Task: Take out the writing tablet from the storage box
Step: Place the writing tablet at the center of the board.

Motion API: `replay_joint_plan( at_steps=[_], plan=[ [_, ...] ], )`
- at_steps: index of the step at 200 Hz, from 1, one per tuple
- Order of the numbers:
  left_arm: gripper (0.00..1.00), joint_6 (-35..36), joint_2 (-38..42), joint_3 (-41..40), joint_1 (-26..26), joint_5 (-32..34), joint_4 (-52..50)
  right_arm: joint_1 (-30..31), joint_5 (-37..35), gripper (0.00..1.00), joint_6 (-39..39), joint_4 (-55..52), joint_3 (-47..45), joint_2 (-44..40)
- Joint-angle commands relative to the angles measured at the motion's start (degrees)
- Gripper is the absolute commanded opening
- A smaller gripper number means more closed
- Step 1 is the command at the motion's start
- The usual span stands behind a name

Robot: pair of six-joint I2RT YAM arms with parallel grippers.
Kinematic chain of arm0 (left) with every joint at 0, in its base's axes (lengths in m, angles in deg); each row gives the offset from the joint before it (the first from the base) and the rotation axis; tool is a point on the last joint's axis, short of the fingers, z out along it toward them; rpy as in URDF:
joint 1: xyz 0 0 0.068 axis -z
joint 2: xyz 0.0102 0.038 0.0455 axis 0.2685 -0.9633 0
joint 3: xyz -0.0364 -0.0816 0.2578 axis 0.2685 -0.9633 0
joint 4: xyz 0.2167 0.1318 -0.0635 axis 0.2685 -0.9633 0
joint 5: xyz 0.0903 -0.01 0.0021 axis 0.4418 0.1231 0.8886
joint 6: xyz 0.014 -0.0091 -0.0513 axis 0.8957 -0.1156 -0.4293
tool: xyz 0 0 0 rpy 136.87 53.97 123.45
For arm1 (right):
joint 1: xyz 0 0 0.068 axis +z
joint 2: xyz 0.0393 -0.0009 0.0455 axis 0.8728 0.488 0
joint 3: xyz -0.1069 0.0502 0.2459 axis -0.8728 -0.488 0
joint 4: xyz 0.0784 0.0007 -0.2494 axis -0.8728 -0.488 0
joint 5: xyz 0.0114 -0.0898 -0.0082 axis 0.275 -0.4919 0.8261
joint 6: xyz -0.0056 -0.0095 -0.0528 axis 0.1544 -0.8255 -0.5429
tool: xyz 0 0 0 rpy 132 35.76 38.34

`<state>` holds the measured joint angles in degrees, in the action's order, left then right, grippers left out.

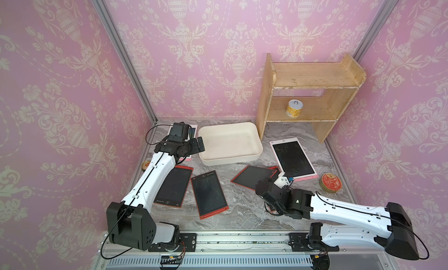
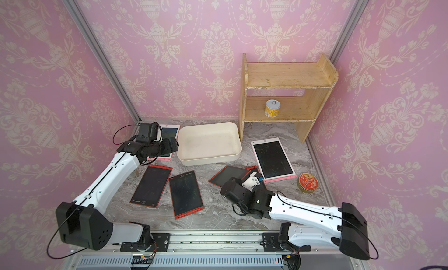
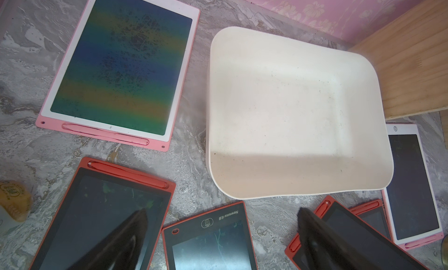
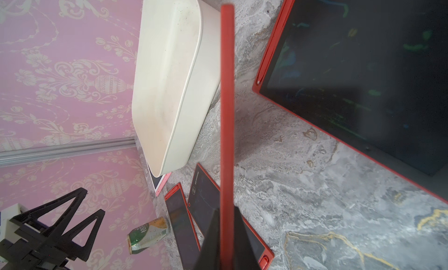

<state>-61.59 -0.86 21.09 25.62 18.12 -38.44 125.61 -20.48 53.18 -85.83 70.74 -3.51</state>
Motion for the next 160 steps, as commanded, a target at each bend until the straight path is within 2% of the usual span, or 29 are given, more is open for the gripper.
replay_joint_plan(
  at_steps=[1, 91, 160],
  plan=[
    [0.99, 1.57, 0.64, -0.69, 0.16, -0.64, -0.66, 0.4, -1.76, 0.0, 1.73, 1.74, 0.46, 1.46],
    [0.99, 2.35, 0.72, -0.78, 0.07, -0.59, -0.78, 1.2, 0.22, 0.06, 4.03, 2.41, 4.28, 8.49],
    [0.99, 2.53, 0.72, -1.0, -0.02, -0.86, -0.74, 3.34, -1.35, 0.22, 6.81, -1.06, 6.4, 10.15]
  ],
)
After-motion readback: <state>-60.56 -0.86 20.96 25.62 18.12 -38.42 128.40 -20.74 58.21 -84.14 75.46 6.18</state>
